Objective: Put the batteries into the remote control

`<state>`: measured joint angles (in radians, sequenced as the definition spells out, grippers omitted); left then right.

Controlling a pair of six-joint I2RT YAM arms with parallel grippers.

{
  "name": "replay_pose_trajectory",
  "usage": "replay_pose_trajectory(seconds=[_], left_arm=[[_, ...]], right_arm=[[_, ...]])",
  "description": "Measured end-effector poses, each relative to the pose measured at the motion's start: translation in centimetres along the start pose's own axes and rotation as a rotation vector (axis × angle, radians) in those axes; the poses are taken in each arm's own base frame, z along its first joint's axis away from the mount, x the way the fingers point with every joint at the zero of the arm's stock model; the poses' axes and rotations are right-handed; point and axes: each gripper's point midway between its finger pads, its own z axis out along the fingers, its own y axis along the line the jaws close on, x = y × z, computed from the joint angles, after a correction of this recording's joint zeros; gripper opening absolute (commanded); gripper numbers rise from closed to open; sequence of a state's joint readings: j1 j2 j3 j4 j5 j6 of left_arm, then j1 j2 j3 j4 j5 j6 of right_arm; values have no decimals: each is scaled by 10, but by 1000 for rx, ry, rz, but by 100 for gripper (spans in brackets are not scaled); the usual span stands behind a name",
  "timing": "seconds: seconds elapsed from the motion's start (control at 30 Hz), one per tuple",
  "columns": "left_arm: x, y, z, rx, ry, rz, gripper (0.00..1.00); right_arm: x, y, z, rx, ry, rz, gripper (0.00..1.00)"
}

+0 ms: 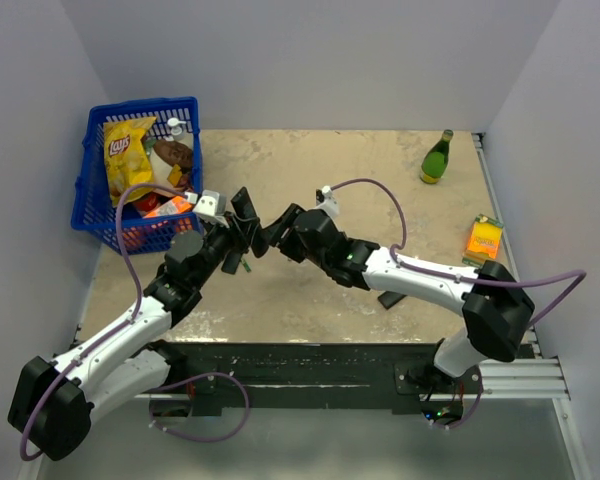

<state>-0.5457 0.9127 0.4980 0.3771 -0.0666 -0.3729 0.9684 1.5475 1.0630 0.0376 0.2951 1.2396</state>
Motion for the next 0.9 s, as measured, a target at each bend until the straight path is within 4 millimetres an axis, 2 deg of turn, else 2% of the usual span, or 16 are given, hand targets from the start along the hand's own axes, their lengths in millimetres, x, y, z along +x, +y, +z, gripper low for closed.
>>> replay_pose_trajectory(seconds=[0.27, 0.9], left_arm=[[-3, 0, 0, 0, -10, 8, 0], [-1, 15, 1, -65, -6, 56, 0]], right_arm=[[-2, 6, 0, 19, 10, -16, 57], [5, 10, 15, 103, 104, -68, 55]])
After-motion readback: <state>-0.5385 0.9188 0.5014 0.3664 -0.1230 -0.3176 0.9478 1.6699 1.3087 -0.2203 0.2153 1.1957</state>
